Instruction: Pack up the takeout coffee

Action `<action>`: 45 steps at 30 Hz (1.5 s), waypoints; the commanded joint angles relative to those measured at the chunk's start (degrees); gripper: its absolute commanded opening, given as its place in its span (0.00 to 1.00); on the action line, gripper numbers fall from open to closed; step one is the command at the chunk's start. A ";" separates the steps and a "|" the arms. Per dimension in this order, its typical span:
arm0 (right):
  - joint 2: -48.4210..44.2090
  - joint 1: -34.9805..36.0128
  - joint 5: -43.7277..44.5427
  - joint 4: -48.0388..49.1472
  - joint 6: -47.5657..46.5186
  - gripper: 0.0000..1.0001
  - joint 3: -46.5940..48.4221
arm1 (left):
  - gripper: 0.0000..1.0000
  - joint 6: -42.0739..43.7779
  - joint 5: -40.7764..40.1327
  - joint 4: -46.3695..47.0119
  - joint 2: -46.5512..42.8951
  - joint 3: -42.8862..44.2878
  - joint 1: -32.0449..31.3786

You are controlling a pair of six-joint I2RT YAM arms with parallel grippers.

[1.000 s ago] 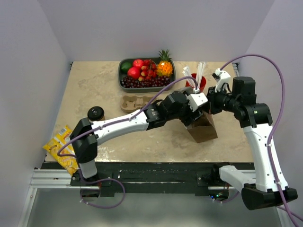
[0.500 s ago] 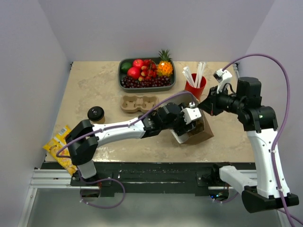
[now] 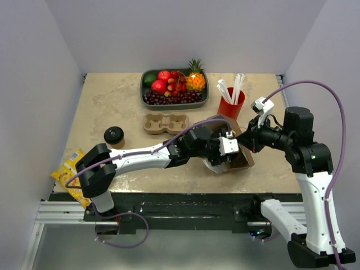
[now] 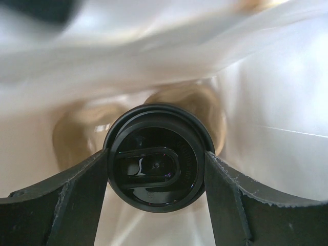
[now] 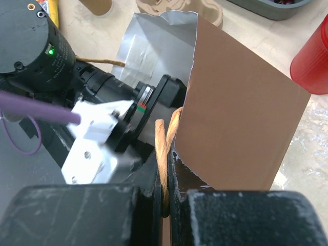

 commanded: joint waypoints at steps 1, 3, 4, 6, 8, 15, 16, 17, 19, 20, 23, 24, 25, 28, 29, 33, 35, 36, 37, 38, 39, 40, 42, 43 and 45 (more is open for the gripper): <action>-0.72 -0.06 -0.82 -0.13 -2.29 0.00 -0.34 | 0.00 6.78 7.61 5.64 -0.42 0.09 -0.72; -0.54 -0.06 -0.82 0.05 -2.38 0.00 -0.43 | 0.00 8.62 9.90 5.82 -0.16 0.17 -0.72; -0.54 0.03 -0.90 0.31 -2.21 0.00 -0.52 | 0.00 9.15 10.17 5.73 0.19 0.35 -0.81; -0.37 -0.06 -1.17 0.58 -1.95 0.00 -0.60 | 0.00 11.25 10.53 3.81 1.59 2.01 -1.07; -0.19 -0.06 -1.34 0.75 -1.68 0.00 -0.34 | 0.00 12.75 10.79 0.39 2.92 3.51 -1.25; -0.01 -0.06 -2.05 2.33 -0.19 0.00 -0.43 | 0.00 20.66 11.67 -8.23 8.54 10.10 -2.30; 0.25 -0.06 -2.22 2.42 -0.01 0.00 -0.34 | 0.00 20.76 10.19 -8.68 9.07 10.54 -2.48; 0.25 0.03 -2.48 2.51 0.08 0.00 -0.25 | 0.00 20.76 9.30 -9.29 10.12 11.77 -2.57; 0.25 -0.06 -2.57 2.77 0.16 0.00 -0.34 | 0.00 20.93 7.11 -9.74 11.09 12.83 -2.66; 0.25 0.03 -2.75 2.60 0.25 0.00 -0.43 | 0.00 21.02 6.58 -11.74 11.53 13.70 -2.74; 0.25 -0.06 -2.84 2.60 0.34 0.00 -0.60 | 0.00 21.99 4.56 -12.98 13.55 14.94 -2.83; 0.16 -0.06 -2.84 2.51 0.34 0.00 -0.69 | 0.00 22.08 4.11 -13.16 14.60 15.29 -2.83; 0.33 -0.06 -2.66 2.51 0.34 0.00 -0.61 | 0.00 22.25 3.50 -13.60 14.96 15.55 -2.83; 0.51 -0.06 -2.66 2.60 0.69 0.00 -0.34 | 0.00 22.52 1.92 -13.96 15.84 16.43 -2.92; 0.69 -0.06 -2.58 2.69 0.78 0.00 -0.34 | 0.00 22.52 1.48 -13.96 15.93 16.70 -2.92; 1.13 0.03 -1.78 2.95 1.13 0.00 -0.25 | 0.13 22.78 0.42 -14.66 15.49 17.14 -2.83; 1.39 -0.06 -1.78 3.21 1.31 0.00 -0.34 | 0.32 22.78 0.16 -15.36 14.88 17.14 -2.66; 1.48 -0.06 -1.61 3.56 1.48 0.00 -0.17 | 0.38 22.78 0.16 -15.62 14.61 17.14 -2.57; 1.91 -0.06 -1.43 3.74 1.48 0.00 -0.08 | 0.47 22.95 0.24 -15.80 14.35 16.97 -2.31; 2.09 -0.06 -1.26 4.00 1.57 0.00 0.36 | 0.50 22.61 0.33 -15.89 13.83 16.88 -2.22; 2.44 -0.06 -1.08 4.44 1.75 0.00 0.62 | 0.53 22.34 0.42 -15.80 13.47 16.88 -1.87; 2.97 -0.06 -0.99 4.62 1.57 0.00 1.15 | 0.58 22.08 1.38 -15.54 13.12 16.79 -1.69; 3.58 -0.06 -1.08 5.32 1.66 0.00 1.42 | 0.61 21.46 2.79 -15.28 11.89 16.70 -1.25; 3.85 0.03 -0.91 5.50 1.57 0.00 1.59 | 0.65 21.11 3.23 -14.49 11.28 16.87 -1.16; 3.76 -0.06 -0.47 6.46 1.57 0.00 1.59 | 0.68 20.41 4.72 -14.57 10.22 17.23 -0.72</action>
